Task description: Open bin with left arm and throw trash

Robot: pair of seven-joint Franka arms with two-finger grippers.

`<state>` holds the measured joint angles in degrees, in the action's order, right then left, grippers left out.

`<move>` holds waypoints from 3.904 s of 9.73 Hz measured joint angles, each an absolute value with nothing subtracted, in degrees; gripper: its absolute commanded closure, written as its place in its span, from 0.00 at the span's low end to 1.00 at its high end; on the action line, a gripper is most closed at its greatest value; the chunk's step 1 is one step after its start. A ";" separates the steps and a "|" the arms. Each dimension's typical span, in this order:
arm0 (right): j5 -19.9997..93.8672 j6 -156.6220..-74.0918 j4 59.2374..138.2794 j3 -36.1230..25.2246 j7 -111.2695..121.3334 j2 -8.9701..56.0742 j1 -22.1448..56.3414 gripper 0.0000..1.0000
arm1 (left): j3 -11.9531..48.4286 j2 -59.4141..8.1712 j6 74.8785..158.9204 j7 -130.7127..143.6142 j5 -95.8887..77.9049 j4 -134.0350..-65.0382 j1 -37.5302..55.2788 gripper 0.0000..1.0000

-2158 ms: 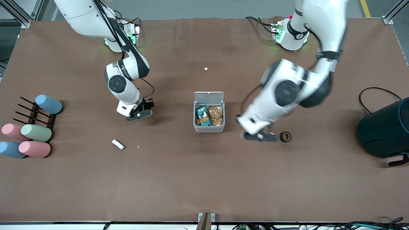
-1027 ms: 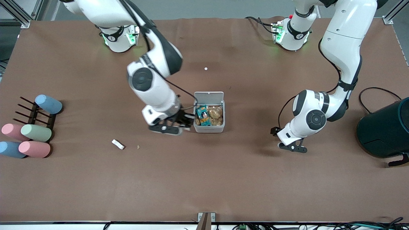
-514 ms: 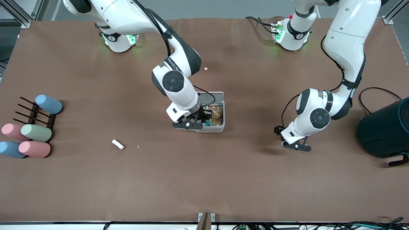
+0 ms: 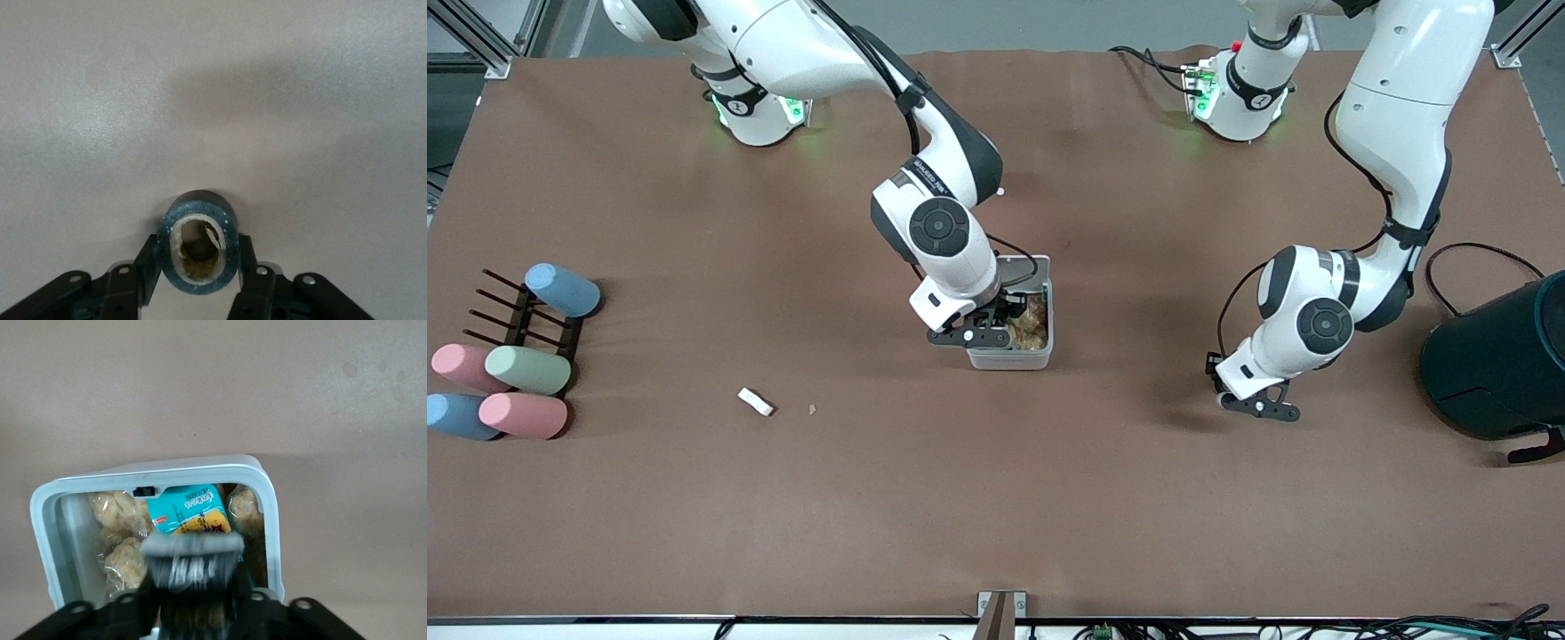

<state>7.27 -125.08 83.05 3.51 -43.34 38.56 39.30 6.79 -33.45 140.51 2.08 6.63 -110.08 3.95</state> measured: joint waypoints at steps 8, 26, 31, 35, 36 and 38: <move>6.97 -112.19 81.16 1.96 -43.88 30.70 29.08 0.03 | 21.38 -29.04 121.02 22.44 6.63 -93.69 5.46 1.00; -5.09 -139.33 100.65 2.07 26.17 36.79 2.43 0.17 | 23.95 -36.93 125.70 52.86 12.30 -87.70 19.94 0.00; -5.26 -138.96 104.93 3.46 26.34 36.90 3.29 0.49 | 24.13 -28.75 114.75 40.39 12.54 -86.39 7.32 0.00; -5.20 -136.22 104.87 3.74 19.42 36.37 3.71 1.00 | 24.40 -19.67 104.26 29.32 11.96 -86.19 -0.62 0.00; -5.22 -135.80 104.84 3.78 16.71 36.25 4.32 1.00 | 24.28 -17.52 102.63 26.89 10.95 -86.13 -1.60 0.00; -5.20 -136.37 104.08 3.90 9.85 36.22 5.39 1.00 | 20.57 -12.02 98.74 20.60 7.33 -85.97 -1.52 0.00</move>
<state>-5.20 -136.37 104.08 3.90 9.85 36.22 5.39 20.57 -12.02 98.74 20.60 7.33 -85.97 -1.52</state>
